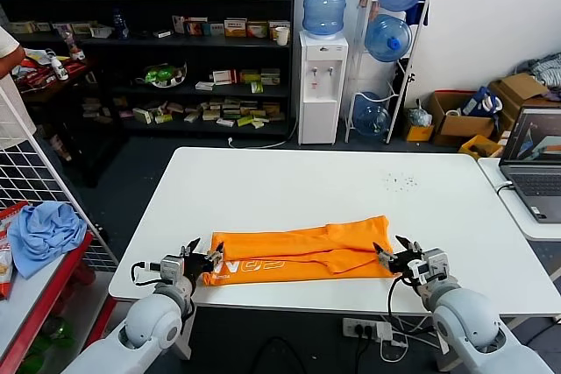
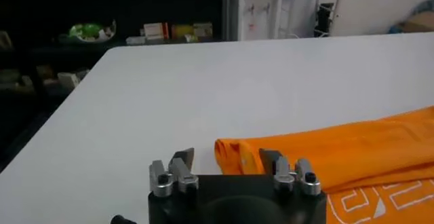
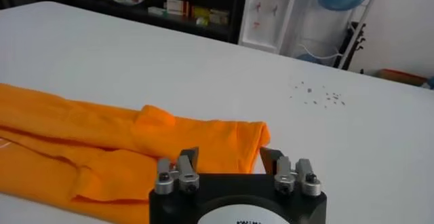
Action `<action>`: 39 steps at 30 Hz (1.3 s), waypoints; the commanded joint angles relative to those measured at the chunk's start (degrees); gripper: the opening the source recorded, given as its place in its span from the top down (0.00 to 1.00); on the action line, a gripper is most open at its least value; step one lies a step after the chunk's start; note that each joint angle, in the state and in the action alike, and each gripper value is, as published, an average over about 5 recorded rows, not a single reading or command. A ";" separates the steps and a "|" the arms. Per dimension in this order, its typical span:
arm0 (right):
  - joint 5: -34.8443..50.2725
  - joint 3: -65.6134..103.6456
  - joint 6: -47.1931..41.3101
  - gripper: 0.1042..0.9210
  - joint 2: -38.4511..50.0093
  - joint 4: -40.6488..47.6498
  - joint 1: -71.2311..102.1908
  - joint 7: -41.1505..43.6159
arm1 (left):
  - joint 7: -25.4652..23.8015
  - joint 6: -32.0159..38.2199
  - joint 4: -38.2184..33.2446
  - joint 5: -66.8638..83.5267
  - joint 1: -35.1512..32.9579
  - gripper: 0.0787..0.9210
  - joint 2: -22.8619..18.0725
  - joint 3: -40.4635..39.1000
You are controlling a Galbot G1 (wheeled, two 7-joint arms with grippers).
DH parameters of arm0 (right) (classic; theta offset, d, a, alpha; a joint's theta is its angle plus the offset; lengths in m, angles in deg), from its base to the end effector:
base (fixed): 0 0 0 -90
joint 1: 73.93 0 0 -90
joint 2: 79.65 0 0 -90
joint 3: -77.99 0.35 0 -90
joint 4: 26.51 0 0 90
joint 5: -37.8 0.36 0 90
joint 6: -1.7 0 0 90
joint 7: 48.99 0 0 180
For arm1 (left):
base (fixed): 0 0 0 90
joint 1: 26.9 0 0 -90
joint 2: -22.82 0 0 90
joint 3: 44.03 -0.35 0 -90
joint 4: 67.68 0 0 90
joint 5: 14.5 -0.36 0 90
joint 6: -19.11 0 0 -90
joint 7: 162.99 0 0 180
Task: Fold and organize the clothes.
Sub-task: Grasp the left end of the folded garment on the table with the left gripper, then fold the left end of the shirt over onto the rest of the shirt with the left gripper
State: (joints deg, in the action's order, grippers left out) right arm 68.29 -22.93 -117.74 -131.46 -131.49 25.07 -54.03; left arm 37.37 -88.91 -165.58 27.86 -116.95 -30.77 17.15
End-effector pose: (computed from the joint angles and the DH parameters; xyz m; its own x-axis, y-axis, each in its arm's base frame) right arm 0.2993 -0.1071 -0.2931 -0.8355 -0.1360 0.5323 -0.2351 0.9642 -0.1226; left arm 0.3121 0.0400 -0.3442 -0.8570 0.1320 0.4981 0.1483 0.9889 -0.0069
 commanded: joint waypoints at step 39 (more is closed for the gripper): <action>-7.20 3.41 13.19 0.12 -7.27 -0.93 1.02 -3.72 | -3.90 -0.49 8.37 5.66 3.29 0.94 19.68 11.86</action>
State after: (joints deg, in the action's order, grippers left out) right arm 64.05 -19.59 -107.86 -136.34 -132.81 26.17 -57.17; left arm 33.45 -89.85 -157.85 33.75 -114.07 -20.36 23.88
